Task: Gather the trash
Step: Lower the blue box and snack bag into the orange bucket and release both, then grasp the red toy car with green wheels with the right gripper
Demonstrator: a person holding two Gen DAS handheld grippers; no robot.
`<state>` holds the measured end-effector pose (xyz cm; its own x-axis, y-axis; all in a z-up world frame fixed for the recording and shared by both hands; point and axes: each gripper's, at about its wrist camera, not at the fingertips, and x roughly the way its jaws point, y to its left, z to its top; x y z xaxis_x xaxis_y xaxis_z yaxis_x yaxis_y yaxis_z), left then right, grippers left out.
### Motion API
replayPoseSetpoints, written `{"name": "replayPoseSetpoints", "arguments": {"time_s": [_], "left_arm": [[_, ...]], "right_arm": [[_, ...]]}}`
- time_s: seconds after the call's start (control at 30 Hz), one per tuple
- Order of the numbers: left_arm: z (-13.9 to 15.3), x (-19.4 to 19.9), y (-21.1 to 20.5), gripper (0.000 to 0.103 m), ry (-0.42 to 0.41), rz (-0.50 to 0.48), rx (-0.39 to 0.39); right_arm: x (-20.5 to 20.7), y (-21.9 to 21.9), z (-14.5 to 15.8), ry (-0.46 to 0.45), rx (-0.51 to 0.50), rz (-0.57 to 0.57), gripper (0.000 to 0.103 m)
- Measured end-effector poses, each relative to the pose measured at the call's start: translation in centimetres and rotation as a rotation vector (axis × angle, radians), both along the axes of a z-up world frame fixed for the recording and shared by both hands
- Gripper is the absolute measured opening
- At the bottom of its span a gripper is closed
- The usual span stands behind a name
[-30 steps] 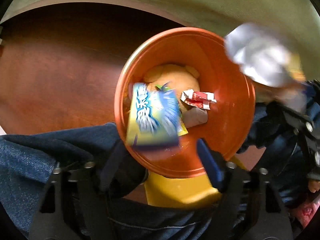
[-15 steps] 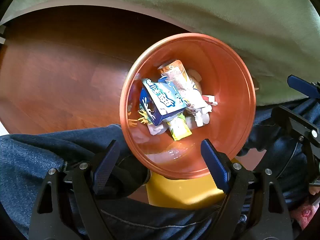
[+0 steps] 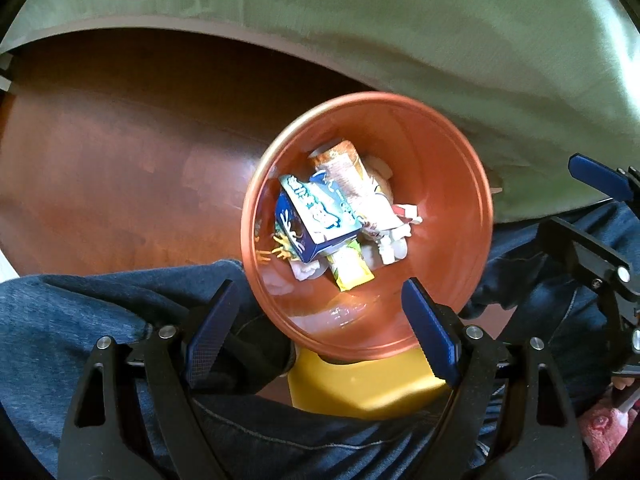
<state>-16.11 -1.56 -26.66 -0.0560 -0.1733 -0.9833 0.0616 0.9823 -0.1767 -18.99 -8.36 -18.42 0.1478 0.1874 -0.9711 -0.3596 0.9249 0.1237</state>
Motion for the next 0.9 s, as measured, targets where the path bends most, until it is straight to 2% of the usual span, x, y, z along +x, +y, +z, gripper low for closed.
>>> {"name": "replayPoseSetpoints", "arguments": {"time_s": [0.1,0.27,0.37,0.43,0.57,0.63,0.73,0.9], "left_arm": [[1.7,0.8,0.7,0.081,-0.041,0.004,-0.011],[7.4,3.3,3.1,0.081,-0.227,0.065,0.000],[10.9,4.6,4.4,0.081,-0.349,0.104,0.015],[12.8,5.4,5.0,0.081,-0.416,0.124,0.024],[14.7,6.8,5.6,0.081,-0.477,0.141,0.027],[15.2,7.4,5.8,0.081,-0.490,0.149,0.022],[15.4,8.4,6.3,0.081,-0.495,0.156,0.012],[15.6,9.5,6.3,0.081,-0.483,0.166,0.008]], "right_arm": [[0.2,-0.1,2.8,-0.054,0.035,0.019,0.086],[1.1,-0.7,9.8,-0.197,0.147,0.065,0.086],[3.3,-2.2,13.7,-0.278,0.222,0.033,0.090],[5.2,-3.3,15.4,-0.319,0.229,-0.014,0.090],[11.2,-5.6,17.9,-0.396,0.196,-0.115,0.090],[14.3,-6.3,18.6,-0.397,0.210,-0.141,0.090],[20.6,-7.3,19.1,-0.383,0.186,-0.196,0.090],[31.9,-9.1,17.3,-0.300,0.175,-0.356,0.090]]}}
